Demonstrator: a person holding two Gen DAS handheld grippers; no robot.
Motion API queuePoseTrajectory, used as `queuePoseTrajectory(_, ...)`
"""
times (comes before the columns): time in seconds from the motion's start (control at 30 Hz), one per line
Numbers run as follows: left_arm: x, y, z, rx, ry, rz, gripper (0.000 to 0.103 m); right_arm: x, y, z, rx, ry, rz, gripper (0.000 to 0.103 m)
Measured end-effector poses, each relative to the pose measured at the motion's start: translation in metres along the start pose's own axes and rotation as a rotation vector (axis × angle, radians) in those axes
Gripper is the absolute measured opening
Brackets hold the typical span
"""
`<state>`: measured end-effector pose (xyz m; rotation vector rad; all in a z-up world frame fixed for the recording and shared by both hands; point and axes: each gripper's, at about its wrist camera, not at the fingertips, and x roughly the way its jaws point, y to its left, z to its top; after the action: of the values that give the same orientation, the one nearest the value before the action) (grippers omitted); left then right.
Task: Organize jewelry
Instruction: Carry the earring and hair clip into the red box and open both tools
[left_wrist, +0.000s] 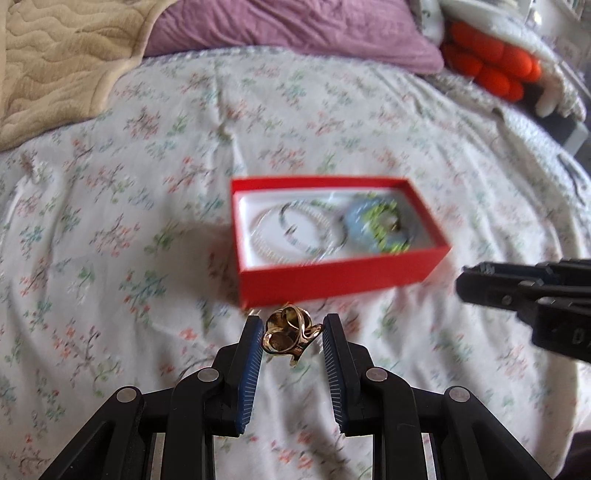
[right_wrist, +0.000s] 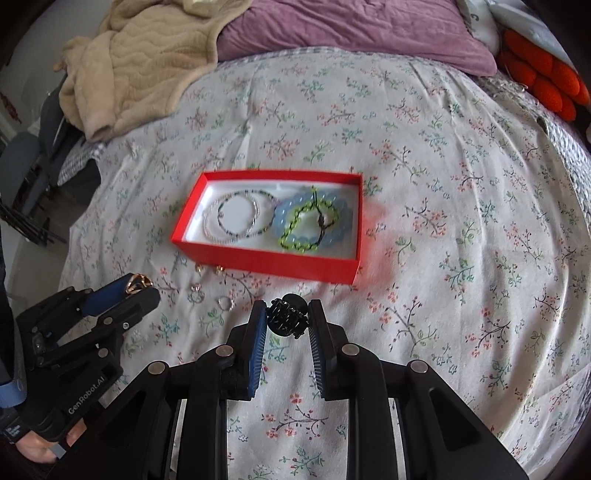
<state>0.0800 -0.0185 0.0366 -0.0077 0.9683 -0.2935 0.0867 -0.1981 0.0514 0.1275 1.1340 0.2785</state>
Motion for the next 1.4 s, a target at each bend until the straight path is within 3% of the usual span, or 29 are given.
queuePoseTrajectory(0.4, 0.018, -0.013, 0.028, -0.025, -0.089, -0.051, 0.027, 0.007, -0.017, 0.022, 0.096, -0.019, 0.050, 0.024)
queuePoseTrajectory(0.67, 0.045, -0.009, 0.043, -0.062, -0.094, -0.083, 0.027, 0.024, -0.034, 0.038, 0.171, -0.014, 0.074, 0.024)
queuePoseTrajectory(1.03, 0.084, -0.016, 0.049, -0.007, -0.053, 0.014, 0.027, 0.057, -0.049, 0.056, 0.210, 0.015, 0.069, 0.024)
queuePoseTrajectory(1.4, 0.091, -0.019, 0.050, 0.017, -0.041, 0.053, 0.028, 0.066, -0.053, 0.062, 0.216, 0.043, 0.087, 0.025)
